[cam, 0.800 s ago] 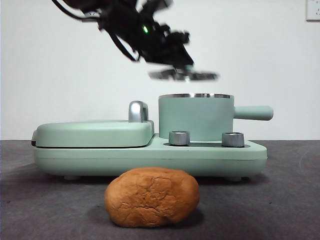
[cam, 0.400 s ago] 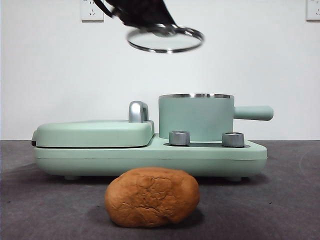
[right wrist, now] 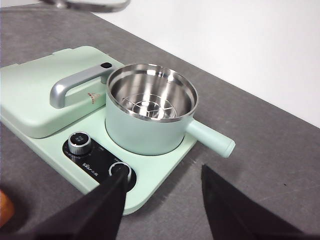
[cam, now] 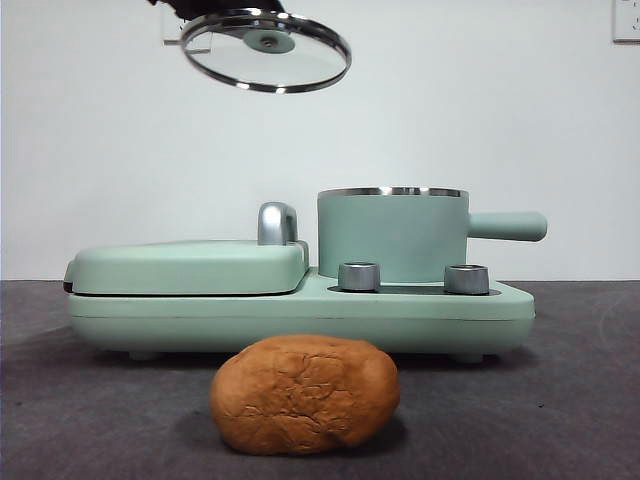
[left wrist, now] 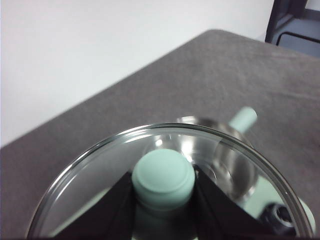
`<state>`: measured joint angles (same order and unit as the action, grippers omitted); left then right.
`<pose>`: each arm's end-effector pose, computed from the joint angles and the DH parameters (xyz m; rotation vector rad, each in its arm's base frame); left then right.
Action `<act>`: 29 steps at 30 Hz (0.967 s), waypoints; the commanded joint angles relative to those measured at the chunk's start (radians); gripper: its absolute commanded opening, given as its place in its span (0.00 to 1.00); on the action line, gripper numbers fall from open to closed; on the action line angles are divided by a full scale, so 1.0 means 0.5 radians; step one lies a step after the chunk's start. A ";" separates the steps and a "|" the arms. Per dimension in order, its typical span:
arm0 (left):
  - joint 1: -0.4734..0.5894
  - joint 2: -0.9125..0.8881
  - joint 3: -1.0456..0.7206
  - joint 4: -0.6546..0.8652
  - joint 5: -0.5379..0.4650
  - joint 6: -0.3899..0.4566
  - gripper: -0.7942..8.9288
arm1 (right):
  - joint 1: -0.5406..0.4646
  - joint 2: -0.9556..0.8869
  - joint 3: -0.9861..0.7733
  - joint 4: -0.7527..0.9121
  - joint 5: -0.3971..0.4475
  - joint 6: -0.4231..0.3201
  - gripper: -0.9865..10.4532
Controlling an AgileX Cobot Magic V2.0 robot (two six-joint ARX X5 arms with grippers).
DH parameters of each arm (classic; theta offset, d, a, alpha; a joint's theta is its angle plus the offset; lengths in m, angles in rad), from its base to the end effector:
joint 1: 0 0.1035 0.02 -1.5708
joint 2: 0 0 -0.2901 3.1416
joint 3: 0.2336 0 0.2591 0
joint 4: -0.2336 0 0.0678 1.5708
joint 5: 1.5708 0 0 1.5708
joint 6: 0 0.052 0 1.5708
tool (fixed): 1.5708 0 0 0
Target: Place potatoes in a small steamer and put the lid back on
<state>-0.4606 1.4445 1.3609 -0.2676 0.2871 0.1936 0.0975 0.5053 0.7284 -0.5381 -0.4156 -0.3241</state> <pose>0.3071 -0.1688 0.3895 0.2137 0.2855 -0.7726 0.1058 0.0314 0.3224 -0.2639 0.2289 0.5545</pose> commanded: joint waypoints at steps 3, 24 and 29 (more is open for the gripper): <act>0.043 -0.269 -0.276 0.059 0.009 -0.066 0.09 | 0.074 0.007 0.036 0.012 -0.007 0.021 0.29; 0.253 -1.147 -0.937 -0.156 -0.072 -0.314 0.09 | 0.915 0.810 0.036 0.210 0.010 -0.031 0.34; 0.259 -1.147 -0.937 -0.155 -0.072 -0.316 0.09 | 1.086 1.067 0.036 0.430 0.011 -0.064 0.34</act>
<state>-0.3294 0.8730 0.8730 -0.3721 0.2478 0.0479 0.6258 1.0157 0.7288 -0.3431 -0.4122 -0.3428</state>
